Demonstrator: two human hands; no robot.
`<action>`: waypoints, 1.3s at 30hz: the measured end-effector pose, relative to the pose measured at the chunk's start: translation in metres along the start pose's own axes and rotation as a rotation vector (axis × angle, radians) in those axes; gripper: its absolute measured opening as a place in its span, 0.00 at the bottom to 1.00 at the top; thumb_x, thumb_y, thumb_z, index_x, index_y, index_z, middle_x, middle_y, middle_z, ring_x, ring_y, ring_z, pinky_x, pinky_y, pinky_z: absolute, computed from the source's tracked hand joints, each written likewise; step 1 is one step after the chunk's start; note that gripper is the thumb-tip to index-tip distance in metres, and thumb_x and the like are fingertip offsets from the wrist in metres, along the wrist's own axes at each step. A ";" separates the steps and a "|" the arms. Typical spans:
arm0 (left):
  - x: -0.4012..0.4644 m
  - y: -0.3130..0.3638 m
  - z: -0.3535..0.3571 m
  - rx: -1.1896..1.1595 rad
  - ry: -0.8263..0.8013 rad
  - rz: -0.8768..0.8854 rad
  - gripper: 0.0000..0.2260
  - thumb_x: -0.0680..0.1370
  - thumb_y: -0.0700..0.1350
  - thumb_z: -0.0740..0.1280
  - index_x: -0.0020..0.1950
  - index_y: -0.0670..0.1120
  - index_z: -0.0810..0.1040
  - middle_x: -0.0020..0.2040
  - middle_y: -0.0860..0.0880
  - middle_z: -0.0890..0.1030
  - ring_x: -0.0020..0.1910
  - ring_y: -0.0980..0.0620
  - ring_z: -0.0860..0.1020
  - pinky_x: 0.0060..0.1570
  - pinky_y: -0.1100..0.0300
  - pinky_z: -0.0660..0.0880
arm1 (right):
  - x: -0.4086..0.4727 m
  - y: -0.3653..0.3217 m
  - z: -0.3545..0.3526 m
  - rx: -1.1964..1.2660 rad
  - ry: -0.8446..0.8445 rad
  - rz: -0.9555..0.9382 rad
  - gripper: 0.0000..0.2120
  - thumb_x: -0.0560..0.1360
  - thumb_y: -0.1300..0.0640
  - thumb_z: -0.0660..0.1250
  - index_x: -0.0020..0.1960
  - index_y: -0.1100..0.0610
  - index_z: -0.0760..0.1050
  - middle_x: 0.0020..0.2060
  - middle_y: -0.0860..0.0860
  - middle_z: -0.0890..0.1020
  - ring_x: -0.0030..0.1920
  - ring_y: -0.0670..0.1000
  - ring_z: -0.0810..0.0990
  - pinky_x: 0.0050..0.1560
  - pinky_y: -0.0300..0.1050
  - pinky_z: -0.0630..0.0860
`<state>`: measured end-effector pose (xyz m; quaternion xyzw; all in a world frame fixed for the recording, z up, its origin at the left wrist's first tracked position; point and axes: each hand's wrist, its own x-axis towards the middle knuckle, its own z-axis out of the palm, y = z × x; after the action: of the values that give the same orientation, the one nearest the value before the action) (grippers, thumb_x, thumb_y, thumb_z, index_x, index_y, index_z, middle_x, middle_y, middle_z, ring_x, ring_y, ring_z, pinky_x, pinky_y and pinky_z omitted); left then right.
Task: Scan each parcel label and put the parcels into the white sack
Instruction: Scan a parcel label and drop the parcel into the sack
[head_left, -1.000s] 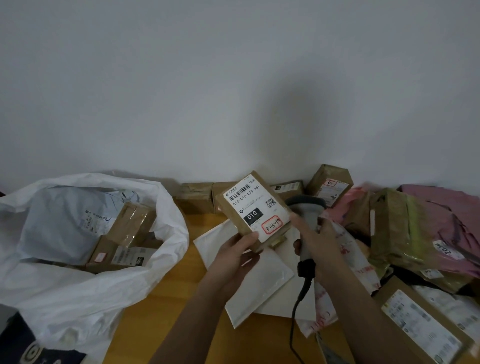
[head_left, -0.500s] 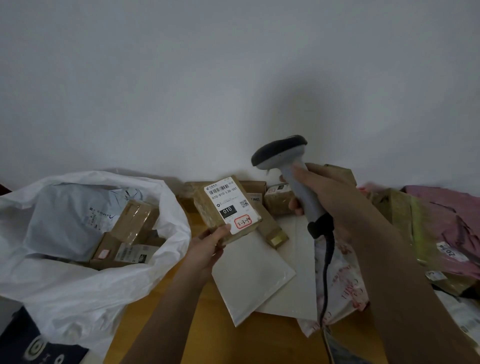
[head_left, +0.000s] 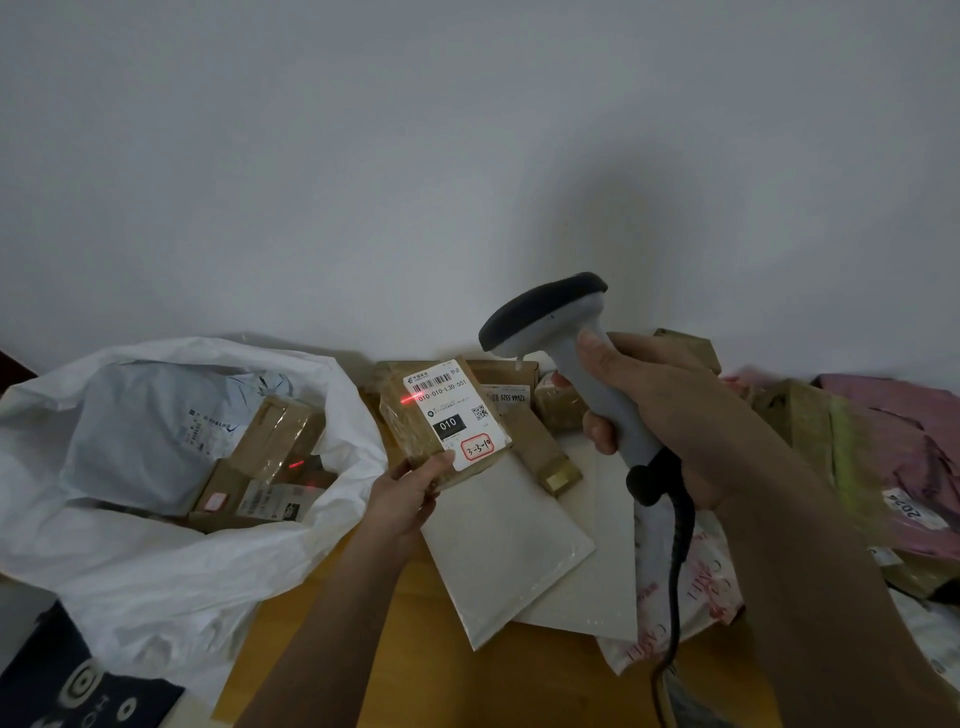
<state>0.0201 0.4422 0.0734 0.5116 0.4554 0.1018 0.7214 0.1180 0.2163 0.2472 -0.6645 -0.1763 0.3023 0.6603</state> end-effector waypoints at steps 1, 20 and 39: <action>0.000 0.000 0.000 0.000 -0.002 0.000 0.29 0.69 0.48 0.77 0.68 0.45 0.73 0.59 0.47 0.81 0.59 0.48 0.78 0.57 0.56 0.75 | -0.001 -0.001 0.000 0.005 0.006 -0.005 0.16 0.78 0.46 0.62 0.51 0.59 0.77 0.44 0.59 0.78 0.28 0.49 0.73 0.30 0.42 0.71; -0.013 0.000 -0.008 -0.124 0.044 0.008 0.23 0.73 0.48 0.74 0.65 0.43 0.76 0.57 0.47 0.83 0.56 0.48 0.80 0.52 0.58 0.77 | 0.003 0.002 0.017 0.066 -0.032 0.037 0.18 0.79 0.47 0.62 0.55 0.61 0.77 0.32 0.52 0.79 0.27 0.49 0.74 0.27 0.39 0.72; 0.038 0.065 -0.147 -0.513 0.422 0.120 0.18 0.81 0.54 0.64 0.64 0.44 0.73 0.56 0.45 0.78 0.56 0.47 0.78 0.59 0.52 0.78 | 0.043 0.041 0.069 0.036 0.002 0.250 0.13 0.80 0.51 0.61 0.48 0.62 0.75 0.35 0.55 0.75 0.20 0.46 0.73 0.21 0.36 0.71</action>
<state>-0.0494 0.5896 0.0978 0.3070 0.5233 0.3593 0.7091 0.0999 0.2942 0.2033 -0.6697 -0.0858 0.3846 0.6294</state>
